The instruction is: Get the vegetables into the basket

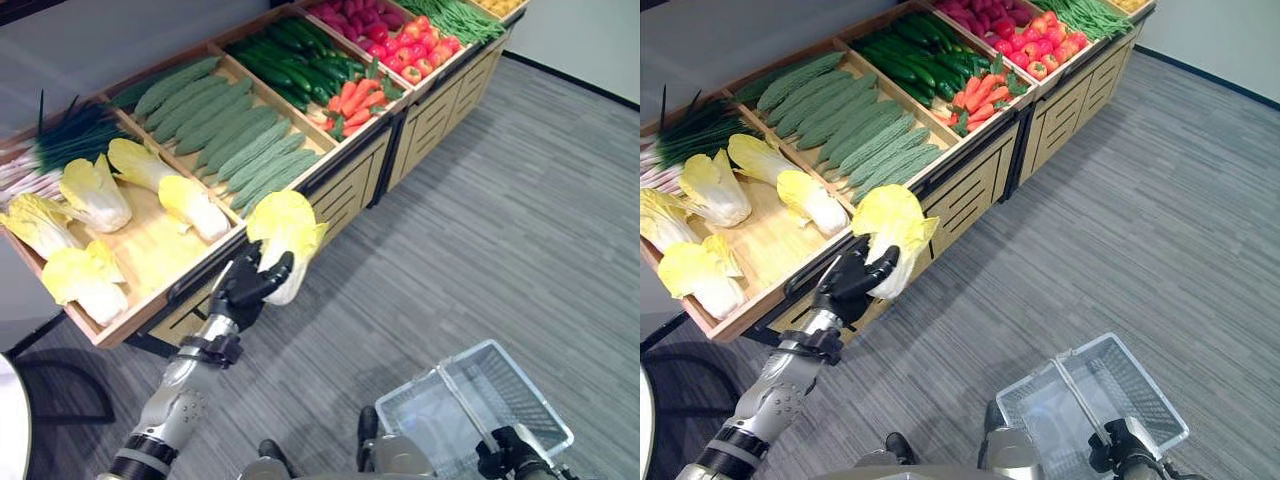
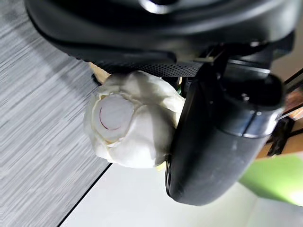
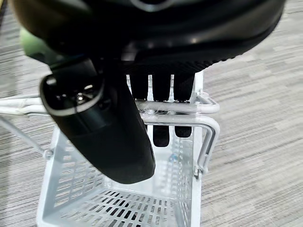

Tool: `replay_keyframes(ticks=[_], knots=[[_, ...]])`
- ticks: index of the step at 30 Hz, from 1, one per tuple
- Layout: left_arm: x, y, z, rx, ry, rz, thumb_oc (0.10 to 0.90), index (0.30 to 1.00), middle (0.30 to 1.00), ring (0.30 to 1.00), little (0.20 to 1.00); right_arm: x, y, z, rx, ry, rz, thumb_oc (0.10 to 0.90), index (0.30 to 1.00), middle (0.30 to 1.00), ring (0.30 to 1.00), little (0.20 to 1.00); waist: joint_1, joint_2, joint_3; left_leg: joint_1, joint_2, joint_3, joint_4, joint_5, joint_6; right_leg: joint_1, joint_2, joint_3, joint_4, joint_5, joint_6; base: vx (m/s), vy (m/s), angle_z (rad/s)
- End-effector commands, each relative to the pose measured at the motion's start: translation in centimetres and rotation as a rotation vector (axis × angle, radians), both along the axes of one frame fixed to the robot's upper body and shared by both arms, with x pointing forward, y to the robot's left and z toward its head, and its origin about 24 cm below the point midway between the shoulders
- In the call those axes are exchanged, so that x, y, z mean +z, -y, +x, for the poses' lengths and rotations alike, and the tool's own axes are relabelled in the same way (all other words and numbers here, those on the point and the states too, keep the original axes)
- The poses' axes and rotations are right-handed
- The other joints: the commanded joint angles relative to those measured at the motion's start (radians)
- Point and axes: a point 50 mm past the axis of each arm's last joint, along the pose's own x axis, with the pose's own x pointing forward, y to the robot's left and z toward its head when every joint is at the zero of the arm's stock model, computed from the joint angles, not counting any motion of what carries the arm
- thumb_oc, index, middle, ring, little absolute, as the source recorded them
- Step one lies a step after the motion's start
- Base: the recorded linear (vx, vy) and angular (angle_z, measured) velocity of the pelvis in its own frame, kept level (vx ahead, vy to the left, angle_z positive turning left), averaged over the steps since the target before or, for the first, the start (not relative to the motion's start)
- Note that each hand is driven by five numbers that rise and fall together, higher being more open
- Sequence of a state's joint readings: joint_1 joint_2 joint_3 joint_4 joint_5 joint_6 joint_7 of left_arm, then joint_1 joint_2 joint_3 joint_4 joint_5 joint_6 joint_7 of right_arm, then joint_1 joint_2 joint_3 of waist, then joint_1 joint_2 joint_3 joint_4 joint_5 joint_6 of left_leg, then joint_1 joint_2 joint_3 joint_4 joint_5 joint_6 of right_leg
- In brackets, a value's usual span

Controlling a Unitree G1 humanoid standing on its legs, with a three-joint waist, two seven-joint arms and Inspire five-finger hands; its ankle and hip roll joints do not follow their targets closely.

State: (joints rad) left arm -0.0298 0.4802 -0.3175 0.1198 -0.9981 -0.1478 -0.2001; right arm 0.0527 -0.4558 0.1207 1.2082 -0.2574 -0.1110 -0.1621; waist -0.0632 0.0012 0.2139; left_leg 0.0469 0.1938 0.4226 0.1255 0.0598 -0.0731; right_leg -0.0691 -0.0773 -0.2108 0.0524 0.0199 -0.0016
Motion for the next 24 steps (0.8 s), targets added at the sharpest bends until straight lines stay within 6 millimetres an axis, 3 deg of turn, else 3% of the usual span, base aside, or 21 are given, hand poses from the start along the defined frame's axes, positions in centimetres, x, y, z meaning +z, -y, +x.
replay_keyframes(ticks=[1, 2, 5, 8, 19, 20, 21, 22, 24], knots=[[6.2, 0.8, 1.9, -0.029, 0.324, -0.034, 0.400, 0.300, 0.300, 0.300, 0.300, 2.9, 4.2, 1.9, -0.048, 0.100, -0.146, 0.400, 0.300, 0.300, 0.300, 0.300, 0.030, -0.025, 0.022, -0.147, -0.048, -0.275, -0.053, 0.054, -0.037, 0.044, -0.015, 0.056, 0.024, -0.014, 0.081, 0.03, 0.005, -0.64], [6.1, 0.8, 1.9, -0.021, 0.323, -0.035, 0.400, 0.300, 0.300, 0.300, 0.300, 3.2, 4.4, 2.6, -0.050, 0.113, -0.154, 0.400, 0.300, 0.300, 0.300, 0.300, 0.048, -0.023, 0.027, -0.161, -0.066, -0.374, -0.068, 0.054, -0.030, 0.037, -0.007, 0.103, 0.029, -0.009, 0.083, 0.04, 0.008, -0.66], [6.5, 0.0, 1.8, 0.020, 0.344, -0.039, 0.400, 0.300, 0.300, 0.300, 0.300, 3.3, 4.1, 3.7, -0.009, 0.123, -0.149, 0.400, 0.300, 0.300, 0.300, 0.300, 0.072, -0.025, 0.024, -0.177, -0.106, -0.516, -0.094, 0.051, -0.017, 0.017, 0.006, 0.195, 0.029, 0.006, 0.094, 0.07, 0.069, -1.14], [6.4, 0.0, 1.7, 0.012, 0.341, -0.043, 0.400, 0.300, 0.300, 0.300, 0.300, 3.2, 4.2, 3.1, -0.013, 0.108, -0.147, 0.400, 0.300, 0.300, 0.300, 0.300, 0.065, -0.022, 0.015, -0.156, -0.104, -0.477, -0.102, 0.048, -0.010, 0.019, -0.004, 0.192, 0.037, -0.001, 0.096, 0.11, 0.180, -0.72], [6.6, -0.3, 1.8, -0.001, 0.346, -0.022, 0.400, 0.300, 0.300, 0.300, 0.300, 1.6, 2.2, 2.0, -0.035, 0.070, -0.074, 0.400, 0.300, 0.300, 0.300, 0.300, 0.035, -0.051, -0.001, -0.090, -0.170, -0.340, -0.101, -0.034, 0.051, -0.027, -0.079, 0.303, 0.058, 0.048, 0.169, 0.04, 0.205, -0.37], [6.5, -0.3, 1.7, 0.003, 0.342, -0.020, 0.400, 0.300, 0.300, 0.300, 0.300, 1.6, 2.1, 2.1, -0.035, 0.073, -0.071, 0.400, 0.300, 0.300, 0.300, 0.300, 0.031, -0.055, 0.001, -0.089, -0.177, -0.327, -0.095, -0.042, 0.056, -0.036, -0.086, 0.317, 0.050, 0.073, 0.180, -0.07, 0.174, -0.47], [6.4, -0.6, 1.8, 0.020, 0.343, -0.014, 0.400, 0.300, 0.300, 0.300, 0.300, 1.7, 2.1, 2.5, -0.034, 0.077, -0.075, 0.400, 0.300, 0.300, 0.300, 0.300, 0.024, -0.062, 0.010, -0.090, -0.185, -0.291, -0.087, -0.051, 0.059, -0.068, -0.101, 0.342, 0.032, 0.149, 0.209, -0.10, 0.148, -0.78], [6.5, -0.8, 1.9, 0.027, 0.343, -0.004, 0.400, 0.300, 0.300, 0.300, 0.300, 1.7, 2.0, 2.9, -0.028, 0.087, -0.072, 0.400, 0.300, 0.300, 0.300, 0.300, 0.027, -0.062, 0.013, -0.092, -0.178, -0.271, -0.084, -0.053, 0.060, -0.083, -0.103, 0.343, 0.031, 0.162, 0.209, -0.16, 0.125, -1.34], [6.6, -1.5, 2.0, 0.046, 0.341, 0.037, 0.400, 0.300, 0.300, 0.300, 0.300, 1.6, 1.5, 3.4, -0.023, 0.101, -0.063, 0.400, 0.300, 0.300, 0.300, 0.300, 0.059, -0.047, 0.015, -0.098, -0.145, -0.215, -0.075, -0.056, 0.064, -0.069, -0.146, 0.157, 0.079, 0.111, 0.180, -0.15, 0.078, -1.42]])
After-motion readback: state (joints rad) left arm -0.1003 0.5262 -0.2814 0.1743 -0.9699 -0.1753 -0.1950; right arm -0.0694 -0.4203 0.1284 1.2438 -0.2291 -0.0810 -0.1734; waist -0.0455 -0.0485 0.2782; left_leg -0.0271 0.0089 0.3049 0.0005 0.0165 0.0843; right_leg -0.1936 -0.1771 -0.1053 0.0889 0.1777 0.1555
